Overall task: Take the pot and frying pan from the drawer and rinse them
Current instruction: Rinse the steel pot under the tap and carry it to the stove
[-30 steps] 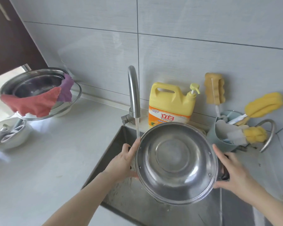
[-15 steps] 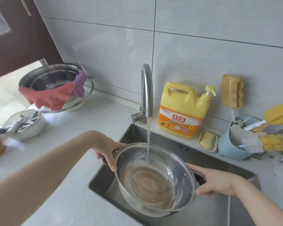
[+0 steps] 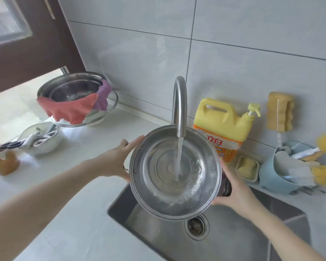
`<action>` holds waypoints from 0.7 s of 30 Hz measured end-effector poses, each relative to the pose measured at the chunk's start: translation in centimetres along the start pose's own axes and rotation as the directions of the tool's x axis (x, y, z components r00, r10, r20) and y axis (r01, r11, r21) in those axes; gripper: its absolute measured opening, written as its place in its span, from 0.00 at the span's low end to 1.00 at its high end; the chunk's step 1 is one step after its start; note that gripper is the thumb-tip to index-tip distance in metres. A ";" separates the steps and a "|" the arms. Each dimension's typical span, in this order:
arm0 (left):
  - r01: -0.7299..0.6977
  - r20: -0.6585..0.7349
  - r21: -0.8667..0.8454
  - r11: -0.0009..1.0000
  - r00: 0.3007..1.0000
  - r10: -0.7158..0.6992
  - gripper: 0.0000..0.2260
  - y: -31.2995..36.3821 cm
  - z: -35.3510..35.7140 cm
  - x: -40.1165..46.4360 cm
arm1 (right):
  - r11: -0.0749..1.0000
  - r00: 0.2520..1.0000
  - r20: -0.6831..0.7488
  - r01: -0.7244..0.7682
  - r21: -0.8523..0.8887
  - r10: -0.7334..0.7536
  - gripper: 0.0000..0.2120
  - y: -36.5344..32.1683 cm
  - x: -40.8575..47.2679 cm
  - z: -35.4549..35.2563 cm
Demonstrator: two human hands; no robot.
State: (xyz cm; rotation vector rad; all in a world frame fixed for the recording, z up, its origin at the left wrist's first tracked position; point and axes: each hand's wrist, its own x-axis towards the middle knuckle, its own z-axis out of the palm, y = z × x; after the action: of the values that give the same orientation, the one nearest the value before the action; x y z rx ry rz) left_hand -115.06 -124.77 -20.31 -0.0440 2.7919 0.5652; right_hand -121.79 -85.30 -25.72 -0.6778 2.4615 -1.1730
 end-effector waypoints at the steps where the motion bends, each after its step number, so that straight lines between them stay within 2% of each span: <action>1: 0.009 -0.003 -0.055 0.998 1.000 -0.010 0.62 -0.2 0.8 0.2 | 0.998 1.000 0.023 0.010 -0.063 -0.009 0.63 -0.6 0.3 -1.4; 4: 0.050 0.088 -0.198 0.979 0.996 -0.033 0.62 0.3 2.5 0.7 | 0.971 0.990 0.133 -0.017 -0.236 0.050 0.62 -2.5 1.3 -5.4; 7: 0.038 0.224 -0.254 0.966 0.974 0.020 0.62 1.2 2.7 1.4 | 0.948 0.968 0.219 -0.052 -0.313 0.126 0.61 -3.5 1.5 -8.1; 9: 0.063 0.359 -0.232 0.971 0.933 0.025 0.61 1.8 1.9 1.9 | 0.954 0.938 0.290 -0.103 -0.283 0.187 0.59 -3.7 1.3 -8.9; 11: 0.102 0.507 -0.161 0.982 0.862 -0.006 0.58 2.1 0.7 2.5 | 0.965 0.881 0.406 -0.179 -0.191 0.243 0.52 -3.0 0.6 -8.8; 13: 0.119 0.589 -0.073 0.990 0.807 -0.053 0.54 2.5 -0.9 2.9 | 0.960 0.828 0.490 -0.271 -0.073 0.271 0.47 -1.2 -0.3 -7.6; 15: 0.117 0.627 0.012 0.993 0.773 -0.098 0.51 3.1 -2.2 3.1 | 0.946 0.833 0.478 -0.323 0.011 0.279 0.49 0.7 -1.8 -5.0; 17: 0.100 0.629 0.086 0.991 0.766 -0.132 0.52 3.2 -2.9 3.3 | 0.940 0.859 0.432 -0.334 0.064 0.276 0.53 2.4 -2.8 -1.9; 19: 0.073 0.589 0.133 0.988 0.796 -0.138 0.57 2.6 -2.9 3.1 | 0.939 0.896 0.351 -0.327 0.106 0.272 0.57 2.9 -3.6 0.8; 21: 0.012 0.509 0.142 0.990 0.857 -0.083 0.61 1.7 -2.3 2.9 | 0.948 0.928 0.278 -0.293 0.124 0.250 0.60 2.9 -3.9 2.6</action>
State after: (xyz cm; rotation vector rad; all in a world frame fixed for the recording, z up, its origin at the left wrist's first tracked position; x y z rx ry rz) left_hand -118.62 -124.00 -18.53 0.0590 2.2872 0.3140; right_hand -118.05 -83.19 -29.25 -0.3961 2.1309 -1.0869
